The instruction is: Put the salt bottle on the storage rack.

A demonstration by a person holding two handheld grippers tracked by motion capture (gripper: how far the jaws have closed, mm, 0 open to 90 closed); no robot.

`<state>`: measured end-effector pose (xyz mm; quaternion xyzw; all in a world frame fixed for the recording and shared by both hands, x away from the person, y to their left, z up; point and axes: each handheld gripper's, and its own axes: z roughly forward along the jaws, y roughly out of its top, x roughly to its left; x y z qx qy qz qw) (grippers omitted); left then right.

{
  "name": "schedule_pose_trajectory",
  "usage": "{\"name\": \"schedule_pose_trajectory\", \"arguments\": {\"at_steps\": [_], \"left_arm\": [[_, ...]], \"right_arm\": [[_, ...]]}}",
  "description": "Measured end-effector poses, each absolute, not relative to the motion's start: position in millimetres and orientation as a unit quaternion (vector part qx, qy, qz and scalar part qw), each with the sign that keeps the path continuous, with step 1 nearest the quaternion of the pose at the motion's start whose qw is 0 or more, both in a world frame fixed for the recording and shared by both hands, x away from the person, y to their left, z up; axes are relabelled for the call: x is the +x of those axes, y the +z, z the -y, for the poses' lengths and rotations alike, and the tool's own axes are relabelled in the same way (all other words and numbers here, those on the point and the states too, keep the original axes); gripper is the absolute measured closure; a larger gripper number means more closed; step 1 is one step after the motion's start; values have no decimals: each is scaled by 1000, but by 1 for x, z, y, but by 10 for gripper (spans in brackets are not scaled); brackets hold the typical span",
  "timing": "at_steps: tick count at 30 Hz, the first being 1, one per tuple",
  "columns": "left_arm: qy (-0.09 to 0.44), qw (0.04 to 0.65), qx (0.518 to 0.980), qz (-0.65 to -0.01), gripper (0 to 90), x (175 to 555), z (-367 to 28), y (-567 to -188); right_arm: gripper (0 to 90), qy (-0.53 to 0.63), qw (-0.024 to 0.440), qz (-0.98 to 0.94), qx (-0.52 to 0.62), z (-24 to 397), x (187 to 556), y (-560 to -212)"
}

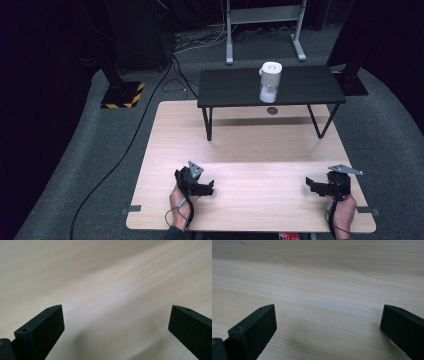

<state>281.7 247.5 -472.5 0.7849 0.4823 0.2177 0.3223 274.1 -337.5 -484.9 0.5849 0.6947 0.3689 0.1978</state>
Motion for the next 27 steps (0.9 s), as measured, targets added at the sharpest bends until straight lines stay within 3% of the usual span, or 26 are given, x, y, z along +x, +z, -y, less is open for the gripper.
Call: {"name": "schedule_pose_trajectory", "arguments": {"at_steps": [27], "left_arm": [[213, 321, 778, -496, 4, 276, -256, -472]], "right_arm": [[0, 369, 199, -692, 588, 337, 273, -485]]}}
